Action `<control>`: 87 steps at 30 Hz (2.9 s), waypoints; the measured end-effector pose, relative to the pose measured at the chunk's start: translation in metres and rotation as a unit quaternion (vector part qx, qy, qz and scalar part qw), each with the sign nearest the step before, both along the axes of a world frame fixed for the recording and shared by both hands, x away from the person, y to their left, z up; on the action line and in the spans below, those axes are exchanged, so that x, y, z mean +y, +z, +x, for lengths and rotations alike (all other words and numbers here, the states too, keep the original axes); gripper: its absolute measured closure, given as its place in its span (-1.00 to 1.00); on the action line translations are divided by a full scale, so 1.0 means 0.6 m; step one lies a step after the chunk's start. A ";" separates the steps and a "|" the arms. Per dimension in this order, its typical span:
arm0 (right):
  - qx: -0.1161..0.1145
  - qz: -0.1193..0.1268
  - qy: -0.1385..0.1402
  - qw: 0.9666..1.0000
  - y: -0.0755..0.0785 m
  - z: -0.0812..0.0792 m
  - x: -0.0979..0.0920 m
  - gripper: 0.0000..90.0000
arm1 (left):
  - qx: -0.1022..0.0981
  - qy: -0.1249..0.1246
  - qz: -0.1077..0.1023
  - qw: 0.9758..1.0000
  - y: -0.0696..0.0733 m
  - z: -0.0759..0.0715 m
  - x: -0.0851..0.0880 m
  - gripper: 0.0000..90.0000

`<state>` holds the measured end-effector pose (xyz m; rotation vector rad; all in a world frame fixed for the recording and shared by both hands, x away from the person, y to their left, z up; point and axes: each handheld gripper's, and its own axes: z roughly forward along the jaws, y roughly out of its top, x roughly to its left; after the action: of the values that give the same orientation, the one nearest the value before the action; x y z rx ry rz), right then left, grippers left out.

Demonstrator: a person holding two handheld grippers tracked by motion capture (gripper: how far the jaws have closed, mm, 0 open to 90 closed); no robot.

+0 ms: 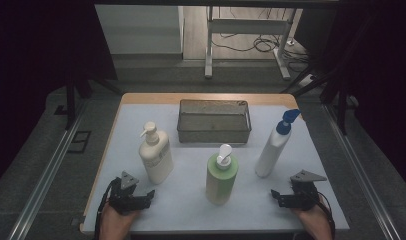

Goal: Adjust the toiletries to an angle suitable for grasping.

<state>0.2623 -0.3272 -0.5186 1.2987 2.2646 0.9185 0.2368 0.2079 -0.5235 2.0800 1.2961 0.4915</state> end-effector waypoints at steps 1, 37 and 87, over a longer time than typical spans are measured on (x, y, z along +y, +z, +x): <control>0.000 0.000 0.000 1.000 0.000 0.000 0.000 -0.82 | 0.000 -0.001 0.000 1.000 0.000 0.000 0.000 -0.72; 0.010 0.005 0.002 1.000 0.012 0.000 -0.005 -0.39 | -0.001 0.000 -0.003 1.000 -0.001 0.000 0.001 -0.72; -0.001 0.068 -0.027 0.997 0.041 0.119 -0.020 0.93 | 0.000 -0.001 -0.002 1.000 -0.001 0.000 0.001 -0.72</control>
<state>0.3335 -0.3392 -0.4940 1.4073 2.1868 1.0701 0.2365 0.2085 -0.5238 2.0778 1.2941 0.4894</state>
